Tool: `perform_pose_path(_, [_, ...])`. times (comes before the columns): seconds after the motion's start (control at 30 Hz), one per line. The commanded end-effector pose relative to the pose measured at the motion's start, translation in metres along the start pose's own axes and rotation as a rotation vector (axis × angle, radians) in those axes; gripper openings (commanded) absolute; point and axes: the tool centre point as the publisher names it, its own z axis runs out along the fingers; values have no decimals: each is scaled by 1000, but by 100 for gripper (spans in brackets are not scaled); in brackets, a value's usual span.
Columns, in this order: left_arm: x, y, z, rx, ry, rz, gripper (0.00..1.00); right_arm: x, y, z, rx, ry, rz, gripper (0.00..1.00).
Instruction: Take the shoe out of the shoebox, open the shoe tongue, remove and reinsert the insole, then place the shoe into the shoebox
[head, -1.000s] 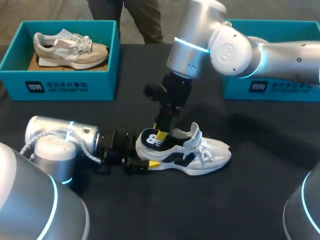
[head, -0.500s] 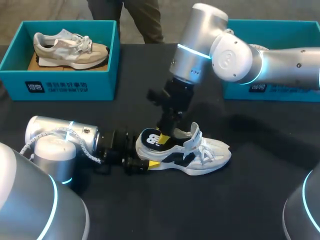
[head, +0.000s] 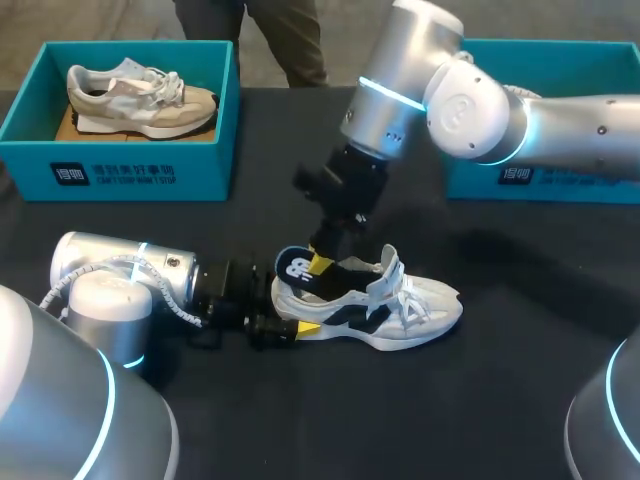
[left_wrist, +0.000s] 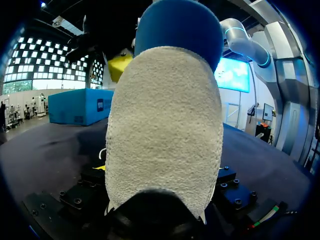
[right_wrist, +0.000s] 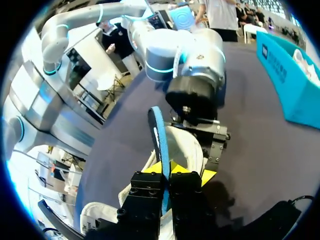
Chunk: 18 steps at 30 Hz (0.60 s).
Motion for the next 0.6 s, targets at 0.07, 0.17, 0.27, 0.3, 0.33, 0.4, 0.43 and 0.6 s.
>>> perform_pose_path(0.07, [0,0,1,0,-2,0,0,18,6,-18,-23,-57,-38,0])
perform_pose_path(0.17, [0,0,1,0,-2,0,0,20,10,-27,-46,-77,-61,0])
perform_pose_path(0.27, [0,0,1,0,-2,0,0,23,14,-36,-84,-109,-81,0])
perform_pose_path(0.3, [0,0,1,0,-2,0,0,23,15,-37,-89,-114,-82,0])
perform_pose_path(0.33, [0,0,1,0,-2,0,0,24,16,-43,-110,-135,-94,0])
perform_pose_path(0.4, [0,0,1,0,-2,0,0,24,17,-49,-125,-157,-93,0])
perform_pose_path(0.43, [0,0,1,0,-2,0,0,24,18,-52,-130,-169,-92,0])
perform_pose_path(0.6, [0,0,1,0,-2,0,0,22,26,-66,-161,-216,-115,0])
